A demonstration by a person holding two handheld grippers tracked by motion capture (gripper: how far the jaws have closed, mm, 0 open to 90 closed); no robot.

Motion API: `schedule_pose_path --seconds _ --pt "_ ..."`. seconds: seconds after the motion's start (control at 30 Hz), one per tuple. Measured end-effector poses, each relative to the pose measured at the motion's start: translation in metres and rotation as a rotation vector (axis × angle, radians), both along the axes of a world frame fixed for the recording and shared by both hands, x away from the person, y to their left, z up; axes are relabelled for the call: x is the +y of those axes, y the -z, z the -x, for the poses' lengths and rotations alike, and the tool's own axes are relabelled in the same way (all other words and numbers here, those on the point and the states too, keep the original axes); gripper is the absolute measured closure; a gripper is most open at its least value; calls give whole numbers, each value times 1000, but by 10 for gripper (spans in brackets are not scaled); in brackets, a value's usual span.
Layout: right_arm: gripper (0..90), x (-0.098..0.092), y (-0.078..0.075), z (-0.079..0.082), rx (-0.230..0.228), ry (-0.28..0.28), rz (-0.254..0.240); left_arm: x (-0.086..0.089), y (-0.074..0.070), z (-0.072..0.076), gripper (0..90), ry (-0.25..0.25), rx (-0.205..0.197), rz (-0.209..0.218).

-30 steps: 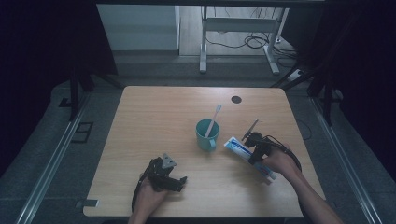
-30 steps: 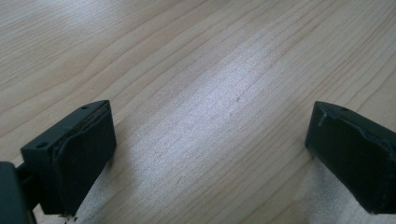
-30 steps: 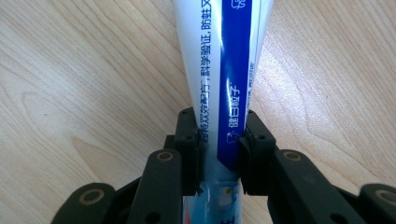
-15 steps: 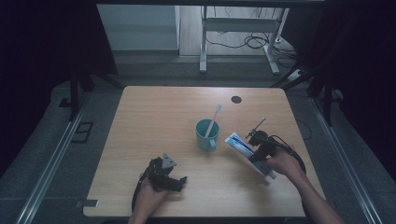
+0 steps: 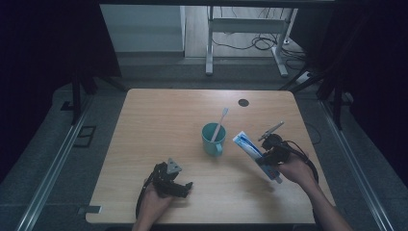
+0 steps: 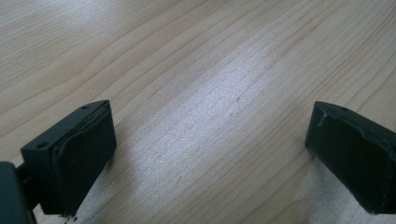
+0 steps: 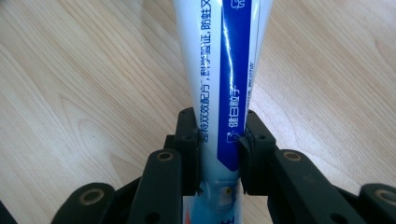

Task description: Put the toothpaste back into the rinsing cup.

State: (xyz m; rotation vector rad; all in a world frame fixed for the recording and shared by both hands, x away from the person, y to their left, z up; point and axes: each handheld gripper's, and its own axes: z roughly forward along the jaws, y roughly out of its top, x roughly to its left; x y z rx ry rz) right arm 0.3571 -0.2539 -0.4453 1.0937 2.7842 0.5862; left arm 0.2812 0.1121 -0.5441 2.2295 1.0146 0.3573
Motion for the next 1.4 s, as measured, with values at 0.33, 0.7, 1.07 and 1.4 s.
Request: schedule_pose_path --seconds 0.33,0.7,1.07,1.4 --pt "720 -7 -3 6 -61 4 -107 0 0 0 19 0 0 0" --pt "720 -6 -10 12 -162 10 -195 0 0 0 19 -2 -1 2" --pt "720 1 -21 10 -241 8 -252 0 0 0 19 1 -3 -1" --pt "719 13 -31 5 -294 -1 -289 0 0 0 19 1 -3 -1"
